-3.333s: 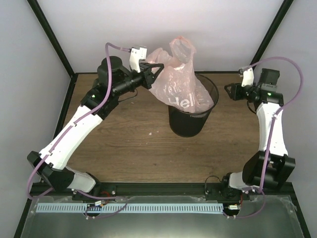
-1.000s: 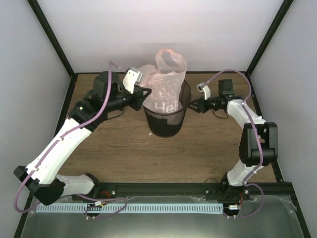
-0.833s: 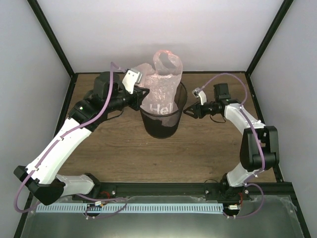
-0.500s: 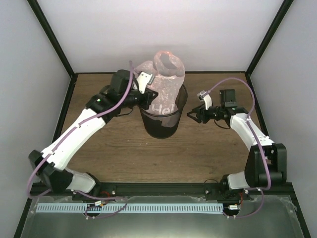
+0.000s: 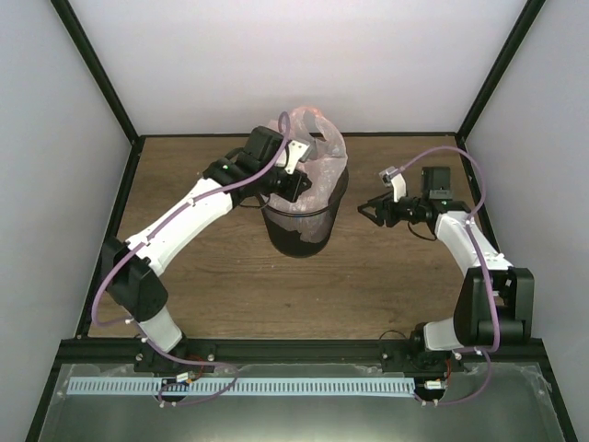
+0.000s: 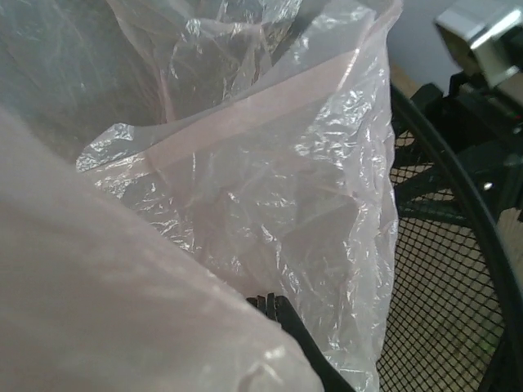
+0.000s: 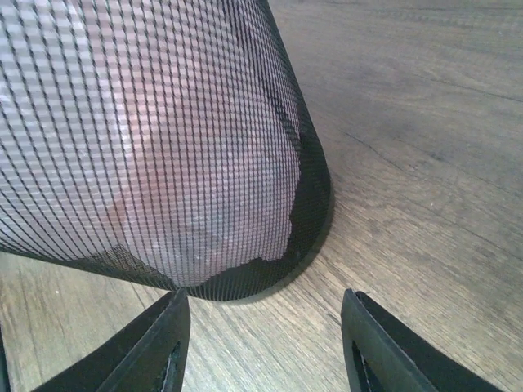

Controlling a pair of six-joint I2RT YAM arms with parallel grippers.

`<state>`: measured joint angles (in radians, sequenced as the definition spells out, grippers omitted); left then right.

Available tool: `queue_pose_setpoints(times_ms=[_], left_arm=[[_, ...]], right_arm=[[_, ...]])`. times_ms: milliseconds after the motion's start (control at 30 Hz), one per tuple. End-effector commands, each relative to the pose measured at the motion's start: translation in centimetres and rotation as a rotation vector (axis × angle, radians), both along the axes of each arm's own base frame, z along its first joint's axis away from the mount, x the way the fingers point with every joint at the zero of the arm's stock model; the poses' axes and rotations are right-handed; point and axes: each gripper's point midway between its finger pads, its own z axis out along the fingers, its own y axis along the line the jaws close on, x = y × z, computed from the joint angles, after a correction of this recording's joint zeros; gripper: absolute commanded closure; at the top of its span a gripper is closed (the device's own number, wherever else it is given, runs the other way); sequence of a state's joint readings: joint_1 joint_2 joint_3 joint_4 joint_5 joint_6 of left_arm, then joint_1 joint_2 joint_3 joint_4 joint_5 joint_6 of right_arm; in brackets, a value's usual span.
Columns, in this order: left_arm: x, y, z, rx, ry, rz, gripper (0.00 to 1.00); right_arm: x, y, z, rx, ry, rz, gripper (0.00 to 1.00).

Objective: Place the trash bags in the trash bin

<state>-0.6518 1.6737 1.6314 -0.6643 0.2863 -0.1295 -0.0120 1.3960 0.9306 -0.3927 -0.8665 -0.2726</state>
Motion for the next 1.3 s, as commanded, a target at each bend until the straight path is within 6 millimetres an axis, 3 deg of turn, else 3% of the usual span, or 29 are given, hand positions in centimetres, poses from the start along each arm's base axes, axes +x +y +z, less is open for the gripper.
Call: queue_pose_setpoints(times_ms=[0, 133, 233, 333, 500, 733, 833, 967, 1033, 1133, 1267], left_arm=[[-0.5, -0.5, -1.2, 0.028, 0.040, -0.041, 0.96], [-0.6, -0.3, -1.7, 0.032, 0.070, -0.021, 0.96], [-1.1, -0.4, -0.3, -0.014, 0.065, -0.020, 0.96], [-1.6, -0.3, 1.0, -0.046, 0.048, -0.019, 0.96], [-2.2, 0.2, 2.2, -0.056, 0.038, -0.015, 0.96], [-3.3, 1.1, 3.8, -0.098, 0.015, 0.018, 0.96], [-3.7, 1.6, 4.5, -0.118, 0.002, 0.031, 0.96], [-4.1, 2.2, 5.2, -0.128, -0.011, 0.050, 0.96], [-4.3, 2.6, 5.5, -0.130, -0.016, 0.060, 0.96], [-4.9, 3.7, 6.1, -0.127, -0.034, 0.086, 0.96], [-6.3, 5.4, 7.7, -0.164, -0.060, 0.124, 0.96]], right_arm=[[0.9, 0.4, 5.7, 0.039, -0.097, 0.031, 0.47], [3.0, 0.3, 11.0, 0.027, -0.163, 0.021, 0.40], [4.6, 0.5, 15.3, 0.042, -0.235, 0.030, 0.31], [6.2, 1.5, 17.4, 0.061, -0.256, 0.057, 0.25], [8.0, 4.6, 18.0, 0.064, -0.235, 0.108, 0.22], [9.8, 7.4, 16.7, 0.046, -0.174, 0.148, 0.23], [10.3, 7.9, 16.4, 0.040, -0.157, 0.145, 0.36], [10.6, 7.8, 16.0, 0.047, -0.129, 0.126, 0.76], [10.3, 7.8, 16.0, 0.053, -0.127, 0.122, 0.88], [9.5, 7.6, 16.4, 0.053, -0.131, 0.115, 0.99], [8.0, 6.9, 16.9, 0.043, -0.140, 0.082, 0.99]])
